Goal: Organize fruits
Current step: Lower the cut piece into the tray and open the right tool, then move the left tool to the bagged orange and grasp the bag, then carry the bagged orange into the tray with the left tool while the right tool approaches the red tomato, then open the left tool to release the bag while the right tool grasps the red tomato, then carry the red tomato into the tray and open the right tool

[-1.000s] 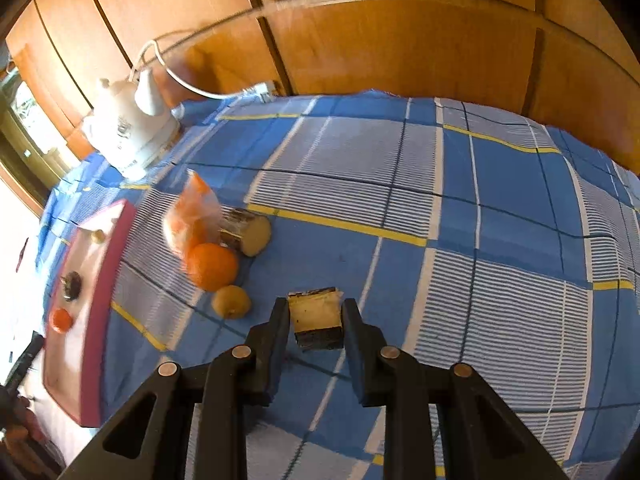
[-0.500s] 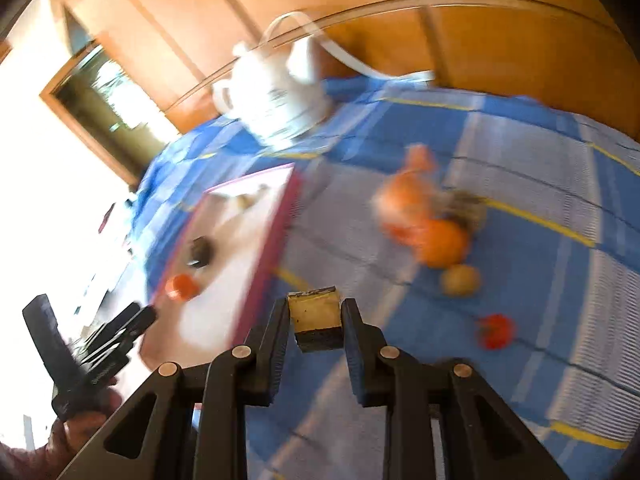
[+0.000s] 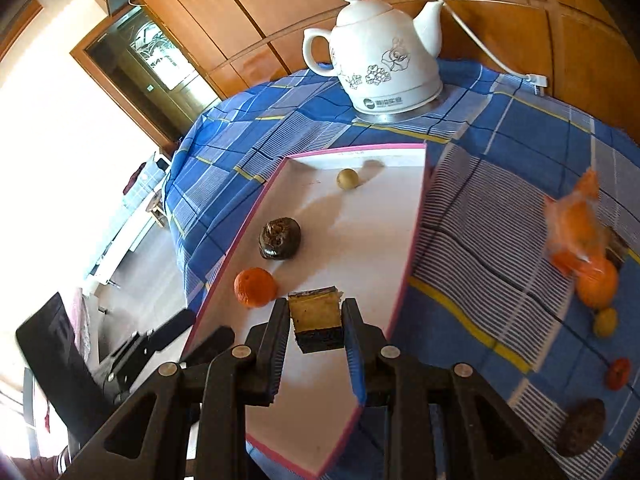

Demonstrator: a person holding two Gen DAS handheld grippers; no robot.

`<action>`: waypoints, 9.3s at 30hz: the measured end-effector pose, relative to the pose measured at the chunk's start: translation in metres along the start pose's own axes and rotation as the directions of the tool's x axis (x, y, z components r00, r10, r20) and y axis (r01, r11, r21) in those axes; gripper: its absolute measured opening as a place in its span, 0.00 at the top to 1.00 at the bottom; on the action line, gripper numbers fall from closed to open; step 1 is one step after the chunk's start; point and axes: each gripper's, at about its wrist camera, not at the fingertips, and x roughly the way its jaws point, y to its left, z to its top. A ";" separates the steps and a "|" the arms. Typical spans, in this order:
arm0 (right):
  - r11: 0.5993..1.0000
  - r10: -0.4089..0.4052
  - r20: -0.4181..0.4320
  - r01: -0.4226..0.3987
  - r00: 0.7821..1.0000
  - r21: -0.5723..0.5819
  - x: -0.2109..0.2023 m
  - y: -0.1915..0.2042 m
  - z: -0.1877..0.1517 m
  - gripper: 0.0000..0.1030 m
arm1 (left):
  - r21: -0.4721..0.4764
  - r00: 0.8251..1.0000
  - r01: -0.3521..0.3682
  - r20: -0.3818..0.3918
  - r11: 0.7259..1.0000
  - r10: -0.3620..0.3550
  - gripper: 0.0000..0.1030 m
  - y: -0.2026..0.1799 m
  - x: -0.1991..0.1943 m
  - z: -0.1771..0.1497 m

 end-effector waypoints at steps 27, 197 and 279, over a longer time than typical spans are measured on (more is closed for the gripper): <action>0.956 -0.276 0.016 0.276 0.961 -0.100 -0.064 -0.054 -0.040 0.69 | 0.076 0.998 0.053 0.010 0.996 -0.054 0.37 -0.023 -0.009 -0.006; 0.900 -0.435 -0.040 0.435 0.900 0.005 -0.087 -0.194 -0.059 0.76 | 0.164 0.766 0.643 -0.129 0.748 -0.630 0.49 -0.151 -0.018 -0.005; 0.992 -0.044 -0.053 0.038 0.998 -0.121 0.011 0.002 -0.028 0.74 | -0.020 1.000 -0.002 0.012 1.000 0.002 0.32 0.004 -0.002 -0.005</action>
